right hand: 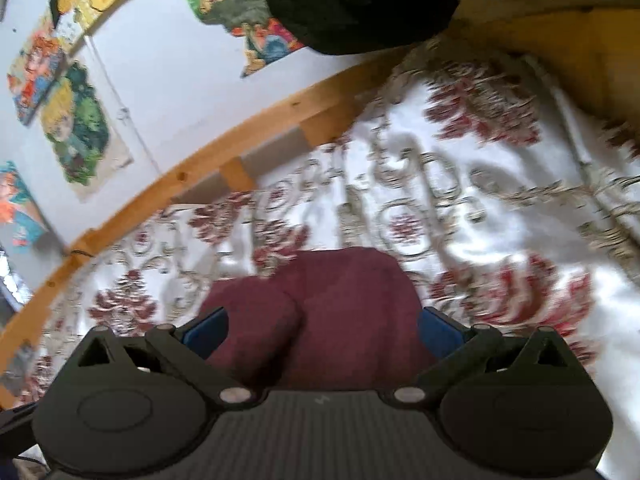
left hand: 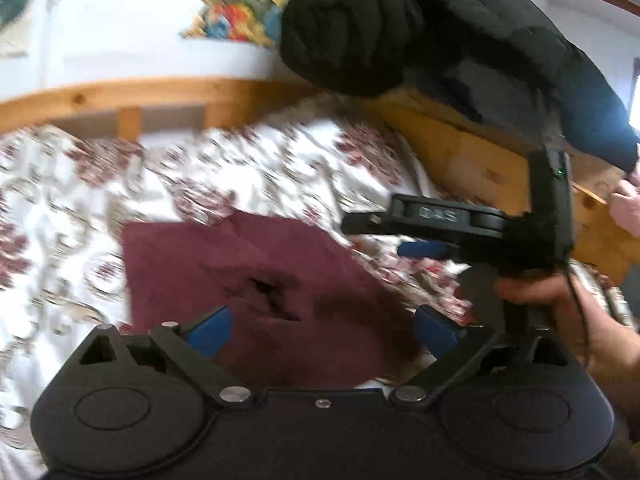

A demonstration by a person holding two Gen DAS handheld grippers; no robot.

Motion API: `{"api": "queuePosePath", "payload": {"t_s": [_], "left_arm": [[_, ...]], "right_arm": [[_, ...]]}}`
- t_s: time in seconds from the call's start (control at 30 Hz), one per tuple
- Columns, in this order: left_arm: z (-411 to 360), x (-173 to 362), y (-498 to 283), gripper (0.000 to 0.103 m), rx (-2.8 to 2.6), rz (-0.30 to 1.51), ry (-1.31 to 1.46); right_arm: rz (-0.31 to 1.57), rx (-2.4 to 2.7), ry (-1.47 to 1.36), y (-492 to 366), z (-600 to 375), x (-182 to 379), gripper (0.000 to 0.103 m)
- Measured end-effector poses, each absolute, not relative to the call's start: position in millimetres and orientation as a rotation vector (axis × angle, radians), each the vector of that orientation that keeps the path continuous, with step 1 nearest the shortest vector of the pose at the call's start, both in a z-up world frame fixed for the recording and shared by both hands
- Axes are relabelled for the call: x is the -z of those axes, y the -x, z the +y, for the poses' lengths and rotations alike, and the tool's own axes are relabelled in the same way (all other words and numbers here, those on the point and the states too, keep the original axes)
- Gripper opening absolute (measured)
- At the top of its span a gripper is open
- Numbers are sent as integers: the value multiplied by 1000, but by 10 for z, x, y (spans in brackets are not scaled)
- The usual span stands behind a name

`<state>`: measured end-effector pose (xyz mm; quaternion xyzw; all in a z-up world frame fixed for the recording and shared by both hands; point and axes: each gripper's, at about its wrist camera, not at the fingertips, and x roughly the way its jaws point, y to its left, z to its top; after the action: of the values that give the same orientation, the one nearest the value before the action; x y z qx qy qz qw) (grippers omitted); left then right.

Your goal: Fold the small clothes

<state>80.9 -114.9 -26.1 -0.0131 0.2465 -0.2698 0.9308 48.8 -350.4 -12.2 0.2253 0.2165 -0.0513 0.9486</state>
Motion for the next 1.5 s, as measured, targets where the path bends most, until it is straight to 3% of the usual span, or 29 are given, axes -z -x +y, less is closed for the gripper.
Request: {"api": "queuePosePath", "payload": {"t_s": [0.1, 0.33, 0.47, 0.53, 0.6, 0.67, 0.7, 0.8, 0.93, 1.1, 1.5], "left_arm": [[-1033, 337, -846, 102, 481, 493, 23], [-934, 675, -1076, 102, 416, 623, -17], [-929, 713, -1124, 102, 399, 601, -23], [-929, 705, -1108, 96, 386, 561, -32], [-944, 701, -1098, 88, 400, 537, -30], [-974, 704, -1105, 74, 429, 538, -22], [-993, 706, -1100, 70, 432, 529, -27], [-1046, 691, -1039, 53, 444, 485, -65], [-1092, 692, -999, 39, 463, 464, -89], [-1173, 652, -963, 32, 495, 434, -94], [-1693, 677, -994, 29, 619, 432, -41]], "right_arm": [[443, 48, -444, -579, -3385, 159, 103], [479, -51, -551, -971, -3227, 354, 103], [555, -54, -628, -1198, -3186, 534, 103], [557, -36, -621, -1213, -3179, 575, 99], [533, -13, -635, -1181, -3194, 595, 84], [517, 13, -638, -1165, -3208, 602, 75], [511, 21, -636, -1162, -3210, 603, 61], [517, 24, -634, -1179, -3207, 617, 34], [506, 18, -606, -1173, -3160, 580, 10], [440, 61, -500, -1051, -3099, 376, 8], [351, 252, -456, -622, -3314, 178, 8]]}}
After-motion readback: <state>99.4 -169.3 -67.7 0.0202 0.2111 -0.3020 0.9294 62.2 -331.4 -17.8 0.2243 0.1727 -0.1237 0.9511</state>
